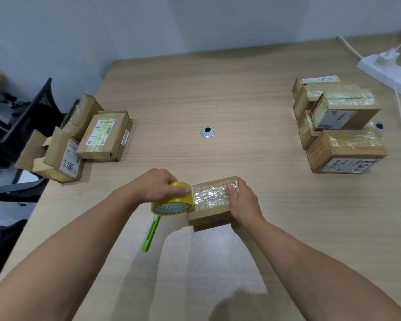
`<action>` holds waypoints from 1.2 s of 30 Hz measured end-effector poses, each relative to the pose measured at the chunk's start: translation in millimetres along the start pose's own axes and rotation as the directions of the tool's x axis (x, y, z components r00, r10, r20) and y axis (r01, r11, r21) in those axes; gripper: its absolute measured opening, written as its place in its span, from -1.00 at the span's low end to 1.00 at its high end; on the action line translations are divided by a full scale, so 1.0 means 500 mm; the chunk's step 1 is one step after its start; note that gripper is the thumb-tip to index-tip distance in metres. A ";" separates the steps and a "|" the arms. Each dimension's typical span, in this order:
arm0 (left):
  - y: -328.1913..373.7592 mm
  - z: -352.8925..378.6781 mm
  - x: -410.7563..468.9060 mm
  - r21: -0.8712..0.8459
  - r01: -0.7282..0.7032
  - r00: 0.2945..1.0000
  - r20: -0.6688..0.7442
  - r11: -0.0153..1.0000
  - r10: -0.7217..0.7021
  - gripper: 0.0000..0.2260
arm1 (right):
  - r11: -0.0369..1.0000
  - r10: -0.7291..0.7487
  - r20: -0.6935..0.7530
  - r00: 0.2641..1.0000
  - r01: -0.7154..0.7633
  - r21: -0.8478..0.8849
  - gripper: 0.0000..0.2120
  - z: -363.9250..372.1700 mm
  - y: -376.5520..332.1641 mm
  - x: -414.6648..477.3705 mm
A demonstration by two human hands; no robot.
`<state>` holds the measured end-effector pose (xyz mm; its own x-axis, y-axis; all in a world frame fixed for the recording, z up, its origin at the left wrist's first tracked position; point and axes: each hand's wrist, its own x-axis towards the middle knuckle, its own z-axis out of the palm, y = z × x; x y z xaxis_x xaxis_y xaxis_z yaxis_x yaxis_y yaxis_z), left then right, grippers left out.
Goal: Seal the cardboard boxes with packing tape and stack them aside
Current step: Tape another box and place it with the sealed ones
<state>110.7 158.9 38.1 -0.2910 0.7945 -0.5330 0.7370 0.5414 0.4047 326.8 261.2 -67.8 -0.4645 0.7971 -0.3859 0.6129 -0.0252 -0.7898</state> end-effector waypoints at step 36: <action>-0.071 0.102 0.035 0.045 0.281 0.959 0.031 0.959 -0.283 -0.41 | 1.000 -0.003 0.022 1.000 0.004 -0.030 -0.47 -0.005 -0.006 -0.005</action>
<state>110.7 139.4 -23.6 -0.4687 0.6001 -0.6482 0.6521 0.7301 0.2043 327.7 260.8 -63.4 -0.4806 0.7837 -0.3936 0.6297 -0.0040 -0.7768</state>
